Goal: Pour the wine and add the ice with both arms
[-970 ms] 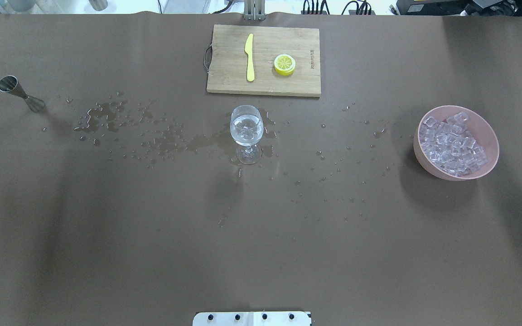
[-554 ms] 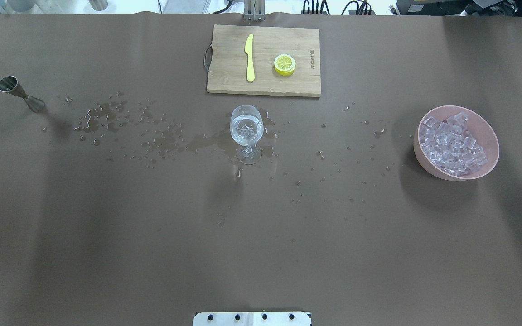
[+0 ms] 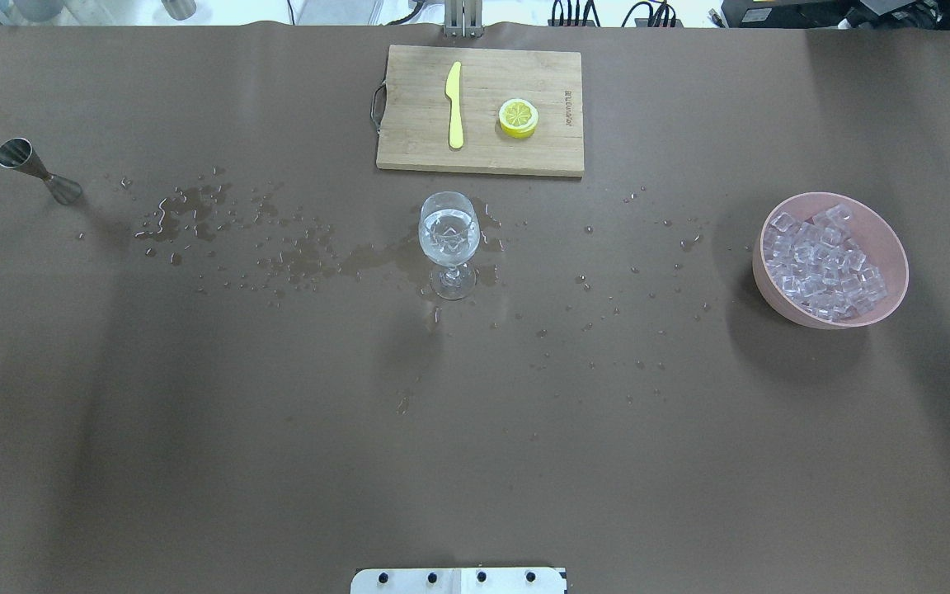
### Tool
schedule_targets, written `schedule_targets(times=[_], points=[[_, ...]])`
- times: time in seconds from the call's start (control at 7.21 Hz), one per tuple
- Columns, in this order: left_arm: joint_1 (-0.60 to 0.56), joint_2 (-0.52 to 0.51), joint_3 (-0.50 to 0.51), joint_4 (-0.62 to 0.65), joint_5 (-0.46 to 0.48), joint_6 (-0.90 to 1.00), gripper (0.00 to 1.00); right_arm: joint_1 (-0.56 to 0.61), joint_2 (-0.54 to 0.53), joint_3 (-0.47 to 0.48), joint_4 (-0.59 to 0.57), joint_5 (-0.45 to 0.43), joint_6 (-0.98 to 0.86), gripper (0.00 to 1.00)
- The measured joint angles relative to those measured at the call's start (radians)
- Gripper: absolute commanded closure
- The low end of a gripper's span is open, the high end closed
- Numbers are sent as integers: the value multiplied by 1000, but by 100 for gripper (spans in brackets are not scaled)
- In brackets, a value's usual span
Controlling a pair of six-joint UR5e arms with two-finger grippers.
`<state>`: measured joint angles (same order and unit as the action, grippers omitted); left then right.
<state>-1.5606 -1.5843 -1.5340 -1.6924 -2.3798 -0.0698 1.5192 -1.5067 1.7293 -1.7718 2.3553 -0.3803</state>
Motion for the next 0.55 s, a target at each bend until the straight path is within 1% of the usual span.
schedule_targets(times=[0.55], points=[[-4,30,-73,6,-89,-1,2,0,-6,9,0,5,-2,0]])
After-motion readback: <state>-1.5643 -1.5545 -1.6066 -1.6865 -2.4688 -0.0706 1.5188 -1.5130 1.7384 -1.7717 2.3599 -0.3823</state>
